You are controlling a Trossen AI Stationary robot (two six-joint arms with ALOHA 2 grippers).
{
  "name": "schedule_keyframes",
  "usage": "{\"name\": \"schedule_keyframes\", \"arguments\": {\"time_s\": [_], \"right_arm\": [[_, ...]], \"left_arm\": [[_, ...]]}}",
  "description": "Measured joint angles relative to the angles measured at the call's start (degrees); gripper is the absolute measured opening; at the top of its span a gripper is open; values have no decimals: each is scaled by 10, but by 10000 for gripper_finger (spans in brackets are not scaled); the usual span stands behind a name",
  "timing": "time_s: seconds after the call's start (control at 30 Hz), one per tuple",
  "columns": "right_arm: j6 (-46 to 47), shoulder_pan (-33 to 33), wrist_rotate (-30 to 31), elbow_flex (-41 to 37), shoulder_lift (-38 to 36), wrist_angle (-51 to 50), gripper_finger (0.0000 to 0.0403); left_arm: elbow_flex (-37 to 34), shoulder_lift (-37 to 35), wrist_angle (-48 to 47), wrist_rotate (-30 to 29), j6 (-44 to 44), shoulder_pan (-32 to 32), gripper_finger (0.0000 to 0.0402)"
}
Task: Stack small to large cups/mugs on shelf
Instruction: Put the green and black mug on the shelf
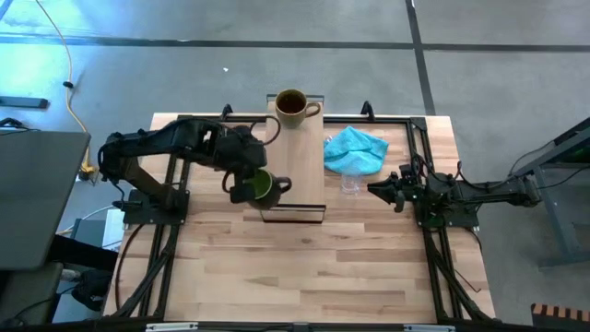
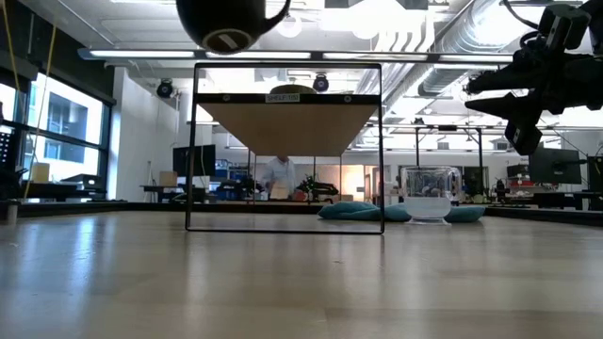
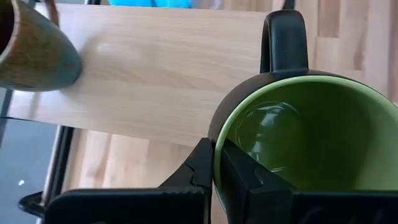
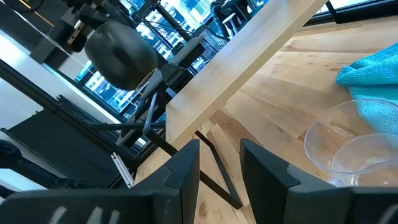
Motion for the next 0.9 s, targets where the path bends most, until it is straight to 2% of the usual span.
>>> {"name": "schedule_keyframes", "arguments": {"time_s": [0.53,0.9], "right_arm": [[0,0,0,0,0,0,106],[0,0,0,0,0,-4,106]], "left_arm": [[0,3,22,9,102,92,0],[-1,26,41,28,148,127,0]]}}
